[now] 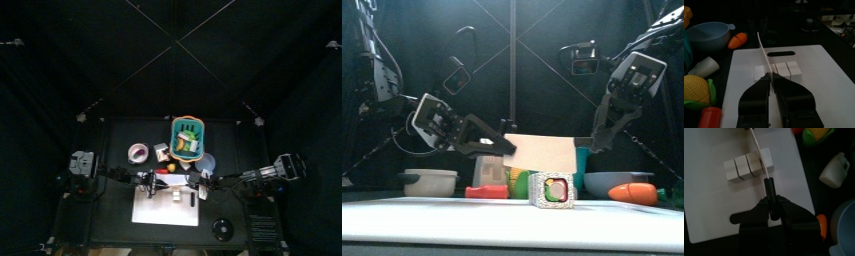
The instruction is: Cut first piece of sushi
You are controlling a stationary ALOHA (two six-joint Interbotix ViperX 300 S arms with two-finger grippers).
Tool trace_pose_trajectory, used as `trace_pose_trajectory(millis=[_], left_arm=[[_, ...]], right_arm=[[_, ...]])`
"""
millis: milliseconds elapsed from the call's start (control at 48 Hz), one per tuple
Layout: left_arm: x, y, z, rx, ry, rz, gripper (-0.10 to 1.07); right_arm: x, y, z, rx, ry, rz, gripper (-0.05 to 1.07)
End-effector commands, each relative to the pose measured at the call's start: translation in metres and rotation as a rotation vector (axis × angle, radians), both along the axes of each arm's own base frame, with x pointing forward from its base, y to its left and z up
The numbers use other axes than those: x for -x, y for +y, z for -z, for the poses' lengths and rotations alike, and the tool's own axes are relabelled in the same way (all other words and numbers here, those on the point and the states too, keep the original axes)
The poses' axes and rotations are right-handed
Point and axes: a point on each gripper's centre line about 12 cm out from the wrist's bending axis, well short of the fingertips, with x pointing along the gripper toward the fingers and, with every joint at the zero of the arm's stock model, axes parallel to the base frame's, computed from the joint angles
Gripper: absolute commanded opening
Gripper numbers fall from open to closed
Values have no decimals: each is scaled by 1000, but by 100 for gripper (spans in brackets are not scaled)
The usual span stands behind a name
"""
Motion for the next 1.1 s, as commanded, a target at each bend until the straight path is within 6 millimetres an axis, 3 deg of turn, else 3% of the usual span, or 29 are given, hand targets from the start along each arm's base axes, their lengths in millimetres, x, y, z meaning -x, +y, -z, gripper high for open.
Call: trace_pose_trajectory(millis=[0, 1083], left_arm=[[5, -10, 2, 3, 10, 25, 49], [7, -5, 14, 39, 89, -14, 49]], right_arm=[[0, -3, -5, -4, -11, 16, 34], [1, 2, 0, -12, 1, 6, 34]])
